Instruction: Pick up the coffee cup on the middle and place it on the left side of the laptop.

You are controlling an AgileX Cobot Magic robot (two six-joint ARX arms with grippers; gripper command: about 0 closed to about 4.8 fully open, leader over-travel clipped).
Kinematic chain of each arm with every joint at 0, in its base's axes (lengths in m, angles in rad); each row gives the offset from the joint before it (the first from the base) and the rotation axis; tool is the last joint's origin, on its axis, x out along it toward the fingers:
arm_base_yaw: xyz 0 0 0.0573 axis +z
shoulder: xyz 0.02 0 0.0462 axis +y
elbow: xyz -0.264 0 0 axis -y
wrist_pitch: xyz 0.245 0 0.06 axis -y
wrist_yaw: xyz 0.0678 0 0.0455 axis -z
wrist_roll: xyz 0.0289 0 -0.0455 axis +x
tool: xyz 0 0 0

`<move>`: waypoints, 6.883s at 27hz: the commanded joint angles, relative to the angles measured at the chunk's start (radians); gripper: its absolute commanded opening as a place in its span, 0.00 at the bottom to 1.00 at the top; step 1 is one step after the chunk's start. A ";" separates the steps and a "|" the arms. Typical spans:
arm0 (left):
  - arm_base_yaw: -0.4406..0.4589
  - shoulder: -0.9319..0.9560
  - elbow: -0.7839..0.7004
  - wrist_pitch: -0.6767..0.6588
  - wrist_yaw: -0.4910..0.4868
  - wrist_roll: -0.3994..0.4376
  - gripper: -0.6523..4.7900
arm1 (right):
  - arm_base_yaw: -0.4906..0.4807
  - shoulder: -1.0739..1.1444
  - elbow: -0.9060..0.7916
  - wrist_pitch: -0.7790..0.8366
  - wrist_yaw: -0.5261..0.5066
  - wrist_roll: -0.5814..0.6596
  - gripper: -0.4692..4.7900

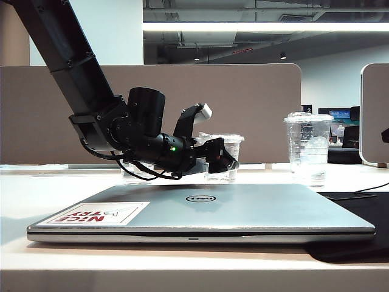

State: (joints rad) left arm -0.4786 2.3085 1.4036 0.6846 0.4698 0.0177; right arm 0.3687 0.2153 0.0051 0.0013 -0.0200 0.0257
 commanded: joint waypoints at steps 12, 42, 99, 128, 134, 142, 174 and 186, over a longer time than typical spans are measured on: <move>-0.002 -0.003 0.003 0.013 0.005 -0.003 0.85 | 0.000 -0.001 -0.004 0.018 -0.001 0.000 0.08; 0.006 -0.225 0.001 -0.106 0.043 0.076 0.69 | 0.000 -0.002 -0.004 0.018 -0.001 0.000 0.08; 0.380 -0.567 -1.022 0.377 -0.013 0.030 0.68 | -0.001 -0.032 -0.004 0.018 -0.001 0.000 0.08; 0.492 -0.924 -1.302 0.372 0.043 -0.031 0.98 | 0.000 -0.032 -0.004 0.018 -0.001 0.000 0.08; 0.493 -1.046 -1.374 0.372 0.014 -0.037 0.97 | -0.008 -0.032 -0.004 0.018 -0.001 0.000 0.08; 0.492 -1.280 -1.397 0.311 -0.051 -0.077 0.11 | -0.139 -0.076 -0.004 0.017 -0.002 0.000 0.08; 0.493 -2.166 -1.394 -0.475 -0.454 0.012 0.11 | -0.455 -0.216 -0.004 0.018 -0.001 0.000 0.08; 0.492 -2.166 -1.395 -0.505 -0.514 -0.013 0.11 | -0.441 -0.216 -0.004 0.018 -0.001 0.000 0.08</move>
State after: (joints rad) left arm 0.0132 0.1429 0.0040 0.1703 -0.0418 0.0227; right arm -0.0723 0.0010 0.0051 0.0059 -0.0227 0.0257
